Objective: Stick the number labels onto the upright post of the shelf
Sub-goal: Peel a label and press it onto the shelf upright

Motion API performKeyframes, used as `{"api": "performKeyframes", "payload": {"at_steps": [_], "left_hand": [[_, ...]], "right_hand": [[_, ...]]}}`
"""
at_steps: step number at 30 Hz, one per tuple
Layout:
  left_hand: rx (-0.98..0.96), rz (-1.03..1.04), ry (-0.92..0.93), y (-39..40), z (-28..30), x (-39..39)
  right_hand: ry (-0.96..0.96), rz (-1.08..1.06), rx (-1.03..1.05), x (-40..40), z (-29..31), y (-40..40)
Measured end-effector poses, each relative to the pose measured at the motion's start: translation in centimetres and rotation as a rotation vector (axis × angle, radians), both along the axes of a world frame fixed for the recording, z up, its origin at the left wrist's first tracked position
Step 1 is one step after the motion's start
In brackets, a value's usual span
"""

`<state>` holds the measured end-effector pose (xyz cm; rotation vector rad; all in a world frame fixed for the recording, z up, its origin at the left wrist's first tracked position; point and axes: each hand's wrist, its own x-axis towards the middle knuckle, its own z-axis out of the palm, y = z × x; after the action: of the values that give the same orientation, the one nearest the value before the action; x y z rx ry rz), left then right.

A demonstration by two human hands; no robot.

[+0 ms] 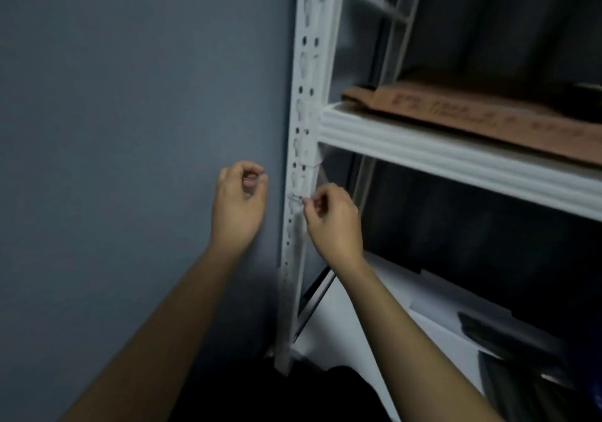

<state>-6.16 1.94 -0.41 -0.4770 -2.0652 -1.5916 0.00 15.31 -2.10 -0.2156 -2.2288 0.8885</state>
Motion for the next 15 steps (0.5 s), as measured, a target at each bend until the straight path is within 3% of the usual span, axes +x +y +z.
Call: {"api": "performKeyframes", "payload": {"at_steps": [5, 11, 15], "left_hand": [[-0.068, -0.068, -0.171, 0.7, -5.6, -1.9], [-0.097, -0.119, -0.179, 3.1, -7.6, -4.6], [0.020, -0.210, -0.167, 4.6, -7.4, -5.8]], "right_hand": [[-0.079, -0.035, -0.277, -3.8, -3.6, 0.1], [0.026, -0.101, -0.190, -6.7, -3.8, 0.8], [0.070, -0.043, -0.192, -6.5, -4.5, 1.4]]}}
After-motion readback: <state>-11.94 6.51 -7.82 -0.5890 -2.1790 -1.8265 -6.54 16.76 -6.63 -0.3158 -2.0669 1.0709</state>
